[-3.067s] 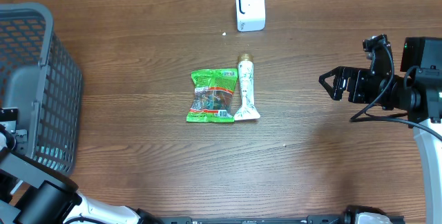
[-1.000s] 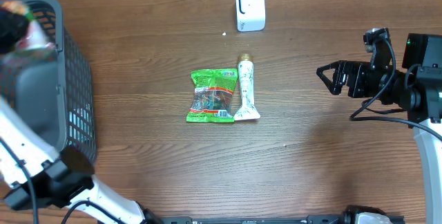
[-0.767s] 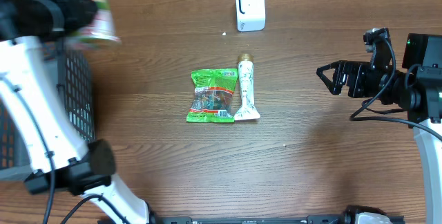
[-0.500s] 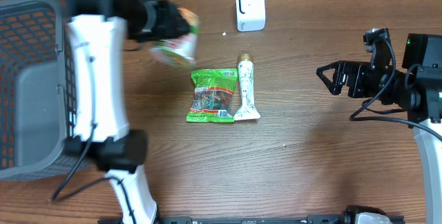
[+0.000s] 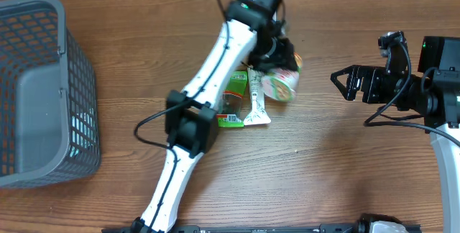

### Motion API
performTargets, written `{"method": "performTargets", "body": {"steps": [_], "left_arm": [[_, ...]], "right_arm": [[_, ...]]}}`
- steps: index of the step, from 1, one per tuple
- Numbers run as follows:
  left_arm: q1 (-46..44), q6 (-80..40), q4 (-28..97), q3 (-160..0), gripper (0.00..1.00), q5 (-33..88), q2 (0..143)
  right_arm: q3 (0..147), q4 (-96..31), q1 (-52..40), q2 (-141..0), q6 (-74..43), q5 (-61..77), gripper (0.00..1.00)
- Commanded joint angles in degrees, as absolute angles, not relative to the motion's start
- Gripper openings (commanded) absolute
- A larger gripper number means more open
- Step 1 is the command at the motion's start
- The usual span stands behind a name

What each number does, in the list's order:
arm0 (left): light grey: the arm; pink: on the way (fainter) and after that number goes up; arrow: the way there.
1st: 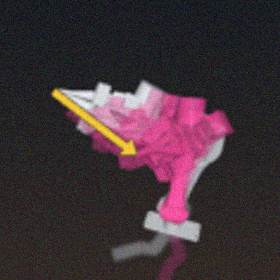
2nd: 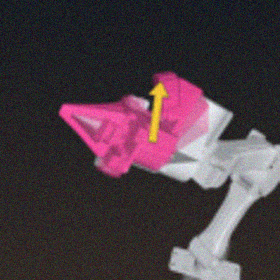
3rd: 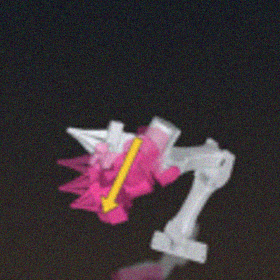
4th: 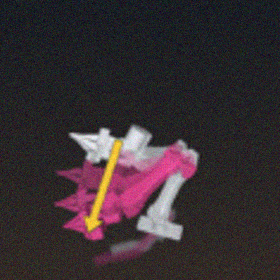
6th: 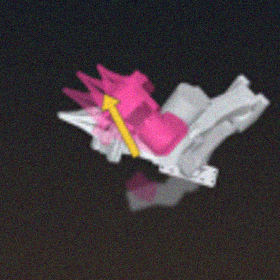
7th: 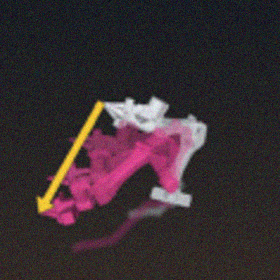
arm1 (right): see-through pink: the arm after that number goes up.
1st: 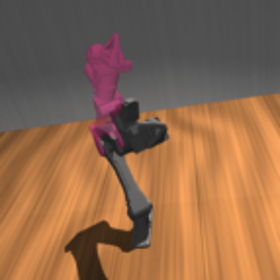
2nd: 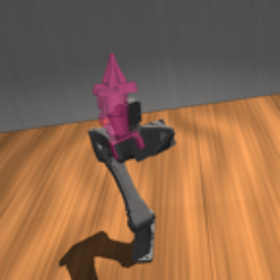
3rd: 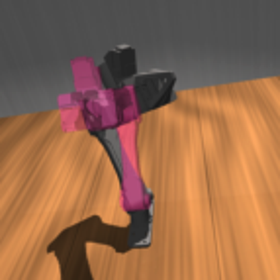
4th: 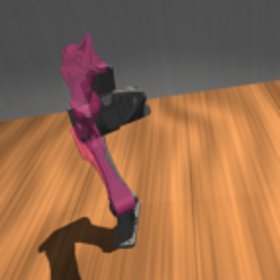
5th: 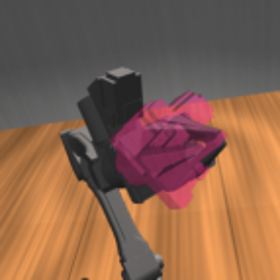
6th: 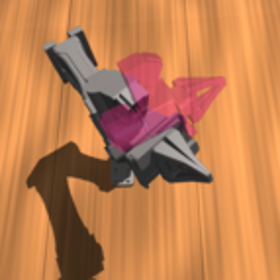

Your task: Scan the item barcode

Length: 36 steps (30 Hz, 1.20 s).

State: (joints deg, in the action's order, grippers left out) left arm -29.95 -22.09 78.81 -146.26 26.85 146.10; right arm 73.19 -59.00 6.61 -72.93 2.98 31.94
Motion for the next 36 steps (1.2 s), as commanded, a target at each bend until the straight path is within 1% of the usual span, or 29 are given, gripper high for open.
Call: {"method": "performTargets", "body": {"steps": [1,4,5,6,8,9,10,14,19,24,28,31,35,36], "left_arm": [[-30.48,-28.14,78.94,-146.32,0.52,30.3,148.51],[-31.11,-28.34,79.99,-146.32,0.59,30.33,150.56],[-31.16,-28.32,80.51,-146.32,0.63,30.33,150.67],[-31.16,-28.16,80.79,-146.32,0.73,30.3,150.8],[-31.16,-26.04,80.68,-146.41,0.87,31.44,150.61],[-31.11,-25.69,80.51,-146.41,0.97,32.25,150.41],[-30.89,-25.67,80.31,-146.41,1.0,33.04,150.28],[-29.89,-24.82,79.22,-146.89,1.0,37.56,149.6],[-27.57,-23.9,78.76,-150.06,1.0,37.28,146.47],[-22.98,-21.12,80.38,-157.91,1.0,28.99,140.14],[-17.02,-19.59,84.71,-163.22,1.0,23.24,133.34],[-11.11,-17.93,89.08,-165.03,1.0,19.22,127.15],[-0.8,-16.23,96.77,-165.07,1.0,9.19,117.38],[1.65,-14.92,96.82,-164.77,1.0,7.7,115.48]], "right_arm": [[74.59,-59.24,6.39,-72.79,3.07,30.92,1.0],[74.59,-59.29,6.39,-72.79,3.07,30.92,1.0],[74.59,-59.27,6.37,-72.79,3.07,30.92,1.0],[74.59,-59.24,6.37,-72.79,3.07,30.92,1.0],[74.59,-59.24,6.39,-72.79,3.07,30.92,1.0],[74.59,-59.24,6.39,-72.79,3.07,30.92,1.0],[74.59,-59.24,6.37,-72.79,3.07,30.92,1.0],[74.59,-59.22,6.39,-72.79,3.07,30.92,1.0],[74.59,-59.24,6.37,-72.79,3.07,30.94,1.0],[74.59,-58.94,6.37,-72.79,3.07,30.94,1.0],[74.59,-59.07,6.37,-72.79,3.05,30.94,1.0],[74.59,-59.05,6.37,-72.79,3.05,30.94,1.0],[74.59,-59.05,6.37,-72.79,3.07,30.94,1.0],[74.59,-59.05,6.37,-72.79,3.05,30.94,1.0]]}}
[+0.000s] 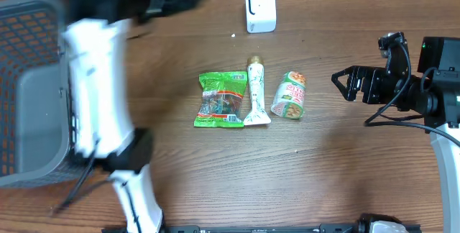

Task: Scan the item barcode
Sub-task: 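Set the cup noodle down right of the white tube and release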

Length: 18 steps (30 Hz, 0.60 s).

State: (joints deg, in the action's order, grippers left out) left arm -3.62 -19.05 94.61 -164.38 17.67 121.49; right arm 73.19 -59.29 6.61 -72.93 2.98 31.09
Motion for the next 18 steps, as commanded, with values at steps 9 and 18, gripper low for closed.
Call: {"method": "performTargets", "body": {"steps": [9,18], "left_arm": [[26.57,-11.53,96.82,-154.21,1.0,4.36,102.74],[41.3,-10.26,94.11,-133.01,1.0,4.08,104.33]], "right_arm": [[74.59,-59.51,6.37,-72.79,3.05,30.96,1.0],[74.59,-59.72,6.37,-72.79,3.05,30.96,1.0]]}}
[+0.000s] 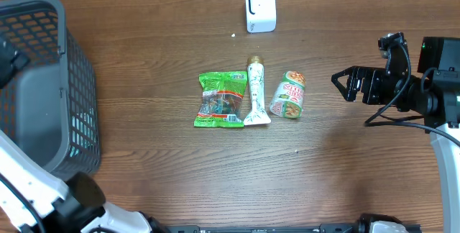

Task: Scan the item barcode
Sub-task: 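Set the cup noodle down right of the white tube and release, then reach the left gripper into the basket and grasp the teal wipes pack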

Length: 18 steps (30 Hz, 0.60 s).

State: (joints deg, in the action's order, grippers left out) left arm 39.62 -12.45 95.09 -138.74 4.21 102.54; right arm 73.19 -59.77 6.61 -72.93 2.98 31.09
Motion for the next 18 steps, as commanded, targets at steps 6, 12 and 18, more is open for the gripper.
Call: {"method": "performTargets", "body": {"steps": [6,12,18], "left_arm": [[41.65,-10.0,87.46,-119.44,1.0,2.72,104.73],[41.71,-8.93,78.72,-104.77,1.0,2.59,104.73],[41.71,-7.46,68.27,-91.13,1.0,3.9,104.73]], "right_arm": [[74.59,-59.7,6.37,-72.79,3.07,30.94,1.0],[74.59,-59.72,6.37,-72.79,3.07,30.94,1.0],[74.59,-59.94,6.37,-72.79,3.05,30.94,1.0]]}}
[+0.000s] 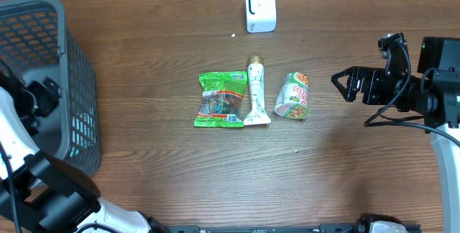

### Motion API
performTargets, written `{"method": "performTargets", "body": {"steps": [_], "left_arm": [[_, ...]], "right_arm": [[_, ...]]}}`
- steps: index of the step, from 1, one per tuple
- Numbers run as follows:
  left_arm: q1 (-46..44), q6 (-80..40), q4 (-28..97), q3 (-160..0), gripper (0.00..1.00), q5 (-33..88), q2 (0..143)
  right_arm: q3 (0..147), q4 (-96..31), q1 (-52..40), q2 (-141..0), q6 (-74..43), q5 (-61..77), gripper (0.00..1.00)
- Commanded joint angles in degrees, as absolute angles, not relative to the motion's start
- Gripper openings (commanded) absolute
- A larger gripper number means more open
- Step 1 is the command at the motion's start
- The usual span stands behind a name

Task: Scan the item barcode
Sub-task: 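Reach the left gripper into the basket and grasp the teal wipes pack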

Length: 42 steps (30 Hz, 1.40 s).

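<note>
A white barcode scanner (260, 6) stands at the back of the wooden table. In the middle lie a green snack bag (221, 99), a white tube (254, 101) and a cup of noodles (293, 96) on its side, side by side. My left gripper (39, 95) hangs over the right part of the grey basket, far from the items; its fingers are too dark to read. At the right, my right gripper (341, 85) is open and empty, level with the cup and a short way to its right.
A grey mesh basket (68, 60) fills the left side of the table. The left arm's white links (18, 154) rise along the lower left edge. The right arm's body (431, 82) occupies the right edge.
The left arm has shifted and its gripper now shows over the basket's right part. The cup of noodles lies slightly further right, away from the tube. The right arm is unchanged.
First my left gripper was at the cup of noodles, just below the scanner. Then the arm was blurred over at the basket side, with the cup lying free beside the tube. It stayed at the left edge after that, and the right arm never moved.
</note>
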State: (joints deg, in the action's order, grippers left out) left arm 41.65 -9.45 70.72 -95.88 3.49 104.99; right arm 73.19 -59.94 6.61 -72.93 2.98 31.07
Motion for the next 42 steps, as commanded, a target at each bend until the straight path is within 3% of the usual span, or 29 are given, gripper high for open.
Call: {"method": "performTargets", "body": {"steps": [1,15,17,20,21,23,28,34,42], "left_arm": [[41.63,-7.22,66.17,-88.82,1.0,3.86,104.73],[41.65,-7.27,41.85,-65.28,0.91,2.26,104.73],[41.67,-7.29,41.1,-64.45,0.79,1.89,104.73],[41.67,-7.29,40.82,-64.58,0.49,1.63,104.73],[41.67,-7.29,40.84,-64.95,0.44,1.65,104.73],[41.67,-7.29,41.87,-66.43,0.45,2.15,104.66],[41.65,-7.29,51.57,-77.1,0.43,2.61,104.55],[41.6,-7.31,67.4,-99.61,0.31,5.76,104.53],[39.9,-7.27,82.59,-134.52,0.31,17.17,104.44]], "right_arm": [[74.59,-59.96,6.37,-72.79,3.05,30.94,1.0],[74.59,-60.66,6.37,-72.79,3.05,30.96,1.0],[74.59,-60.69,6.37,-72.79,3.05,30.96,1.0],[74.59,-60.75,6.37,-72.79,3.05,30.96,1.0],[74.59,-60.77,6.37,-72.79,3.05,30.96,1.0],[74.59,-60.77,6.37,-72.79,3.05,31.0,1.0],[74.59,-60.71,6.37,-72.79,3.05,31.0,1.0],[74.59,-60.58,6.37,-72.79,3.05,31.18,1.0],[74.59,-60.58,6.37,-72.79,3.05,31.18,1.0]]}}
